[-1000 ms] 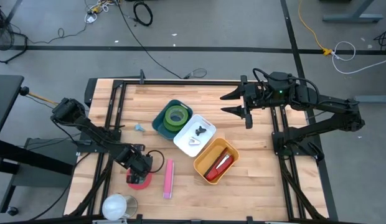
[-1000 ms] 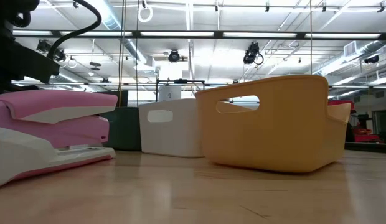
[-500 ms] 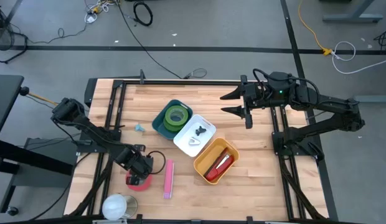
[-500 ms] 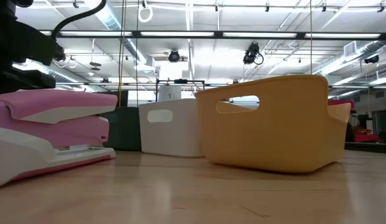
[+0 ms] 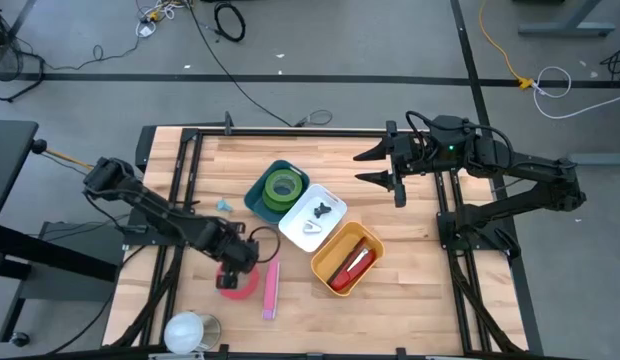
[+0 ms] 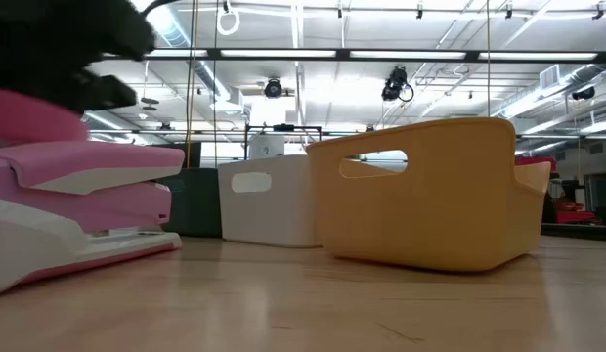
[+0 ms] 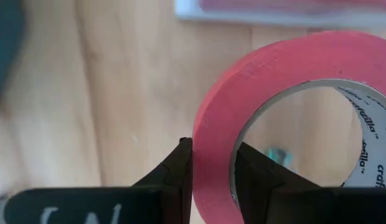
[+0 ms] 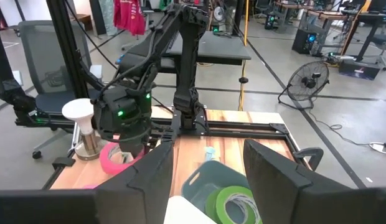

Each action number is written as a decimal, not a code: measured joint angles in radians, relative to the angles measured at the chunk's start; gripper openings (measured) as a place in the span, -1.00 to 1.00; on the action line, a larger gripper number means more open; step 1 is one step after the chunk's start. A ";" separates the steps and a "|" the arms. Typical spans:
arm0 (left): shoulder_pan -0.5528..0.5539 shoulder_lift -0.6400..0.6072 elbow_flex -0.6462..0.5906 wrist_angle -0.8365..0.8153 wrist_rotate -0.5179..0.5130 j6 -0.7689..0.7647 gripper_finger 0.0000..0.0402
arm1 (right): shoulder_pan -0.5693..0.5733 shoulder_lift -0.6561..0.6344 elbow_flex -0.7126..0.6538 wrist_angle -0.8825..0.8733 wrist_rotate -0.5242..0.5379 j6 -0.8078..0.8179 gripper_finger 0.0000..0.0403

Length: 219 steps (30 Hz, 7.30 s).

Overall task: Pick and place Stapler, Stapler remover, tape
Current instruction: Stack the pink tape on the green tape, then put the light blue staple remover into the white bin

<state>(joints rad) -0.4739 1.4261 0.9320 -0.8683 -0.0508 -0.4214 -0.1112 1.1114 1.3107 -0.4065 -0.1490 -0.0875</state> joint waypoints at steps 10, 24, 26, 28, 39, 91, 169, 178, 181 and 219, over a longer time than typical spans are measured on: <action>0.137 0.000 0.106 -0.049 -0.017 0.108 -0.56 | 0.000 0.000 0.000 0.000 0.000 0.000 -0.04; 0.463 0.000 0.245 -0.153 -0.104 0.240 -0.56 | 0.000 0.000 0.000 -0.001 -0.001 0.000 -0.04; 0.508 0.000 0.250 -0.148 -0.104 0.272 -0.55 | 0.000 0.000 0.000 -0.002 -0.001 0.000 -0.04; 0.546 0.000 0.250 -0.149 -0.104 0.311 -0.55 | 0.000 0.000 0.000 -0.003 -0.001 0.000 -0.04; 0.700 0.003 0.250 -0.071 -0.173 0.483 -0.55 | 0.000 0.000 0.000 -0.008 0.000 0.017 -0.04; 0.870 0.169 0.243 0.119 -0.128 0.196 -0.54 | -0.006 0.000 0.000 -0.014 0.011 0.022 -0.04; 0.636 -0.363 0.098 -0.226 -0.233 0.173 0.12 | -0.006 0.000 0.000 -0.031 0.010 0.070 -0.04; 0.633 -0.407 -0.029 -0.227 -0.106 0.371 0.12 | -0.006 0.000 0.000 -0.031 0.010 0.070 -0.04; 0.633 -0.405 -0.061 -0.230 -0.057 0.481 0.12 | -0.006 0.000 0.000 -0.031 0.010 0.070 -0.04; 0.731 -0.274 -0.122 -0.202 -0.111 0.714 0.70 | 0.004 -0.014 0.000 -0.091 0.011 -0.007 -0.04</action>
<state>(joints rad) 0.2573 1.1518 0.8097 -1.0707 -0.1619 0.2923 -0.1070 1.0977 1.3109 -0.4979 -0.1383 -0.0950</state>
